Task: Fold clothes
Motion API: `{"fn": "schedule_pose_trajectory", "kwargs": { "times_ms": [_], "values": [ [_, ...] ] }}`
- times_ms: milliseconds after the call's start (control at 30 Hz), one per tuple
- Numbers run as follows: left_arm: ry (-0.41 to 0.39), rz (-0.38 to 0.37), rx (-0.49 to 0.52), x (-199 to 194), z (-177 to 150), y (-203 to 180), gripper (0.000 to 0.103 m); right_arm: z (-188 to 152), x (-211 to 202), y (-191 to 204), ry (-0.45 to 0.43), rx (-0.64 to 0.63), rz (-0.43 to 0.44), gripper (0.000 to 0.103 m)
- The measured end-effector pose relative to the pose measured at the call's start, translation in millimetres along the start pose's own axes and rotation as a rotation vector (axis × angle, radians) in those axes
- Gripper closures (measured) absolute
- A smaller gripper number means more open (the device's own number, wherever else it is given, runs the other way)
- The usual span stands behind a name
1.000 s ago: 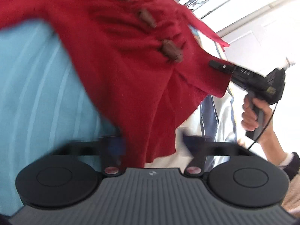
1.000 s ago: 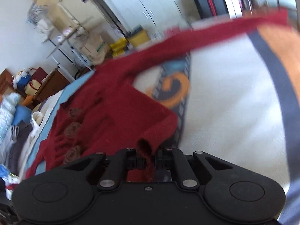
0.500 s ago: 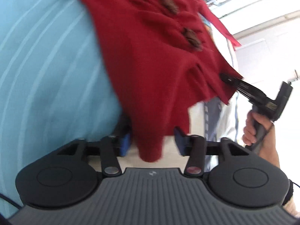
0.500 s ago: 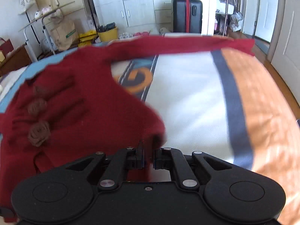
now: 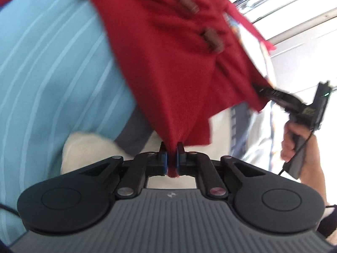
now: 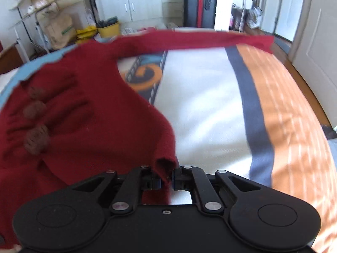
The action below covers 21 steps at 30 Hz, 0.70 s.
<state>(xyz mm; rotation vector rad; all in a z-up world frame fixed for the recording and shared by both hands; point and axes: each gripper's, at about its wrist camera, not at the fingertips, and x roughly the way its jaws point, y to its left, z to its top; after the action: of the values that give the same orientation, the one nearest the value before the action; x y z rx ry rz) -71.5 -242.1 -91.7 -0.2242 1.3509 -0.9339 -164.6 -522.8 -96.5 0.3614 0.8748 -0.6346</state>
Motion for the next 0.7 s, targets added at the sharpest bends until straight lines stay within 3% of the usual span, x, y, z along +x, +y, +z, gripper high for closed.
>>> {"fn": "schedule_pose_trajectory", "kwargs": {
  "times_ms": [100, 167, 233, 333, 467, 567, 633, 700],
  "values": [
    [0.043, 0.014, -0.044, 2, -4, 12, 0.096, -2, -2, 11, -0.027, -0.075, -0.053, 0.093],
    [0.038, 0.005, -0.074, -5, -2, 20, 0.087, -1, -5, 15, -0.024, -0.104, -0.138, 0.086],
    [-0.025, 0.071, -0.075, -26, 6, 31, 0.055, 3, -12, 15, -0.033, -0.095, -0.208, 0.077],
    [-0.120, 0.171, -0.076, -57, 18, 47, 0.046, 13, -32, 8, -0.084, 0.020, -0.178, 0.072],
    [-0.246, 0.304, -0.078, -99, 33, 68, 0.046, 23, -51, 31, -0.151, 0.045, -0.045, 0.063],
    [-0.341, 0.403, -0.079, -131, 45, 85, 0.045, 25, -55, 67, -0.156, -0.039, 0.060, 0.063],
    [-0.399, 0.468, -0.076, -154, 54, 96, 0.037, 25, -54, 97, -0.152, -0.155, 0.107, 0.063],
    [-0.409, 0.538, -0.078, -183, 57, 117, 0.030, 25, -56, 126, -0.148, -0.291, 0.162, 0.062]
  ]
}}
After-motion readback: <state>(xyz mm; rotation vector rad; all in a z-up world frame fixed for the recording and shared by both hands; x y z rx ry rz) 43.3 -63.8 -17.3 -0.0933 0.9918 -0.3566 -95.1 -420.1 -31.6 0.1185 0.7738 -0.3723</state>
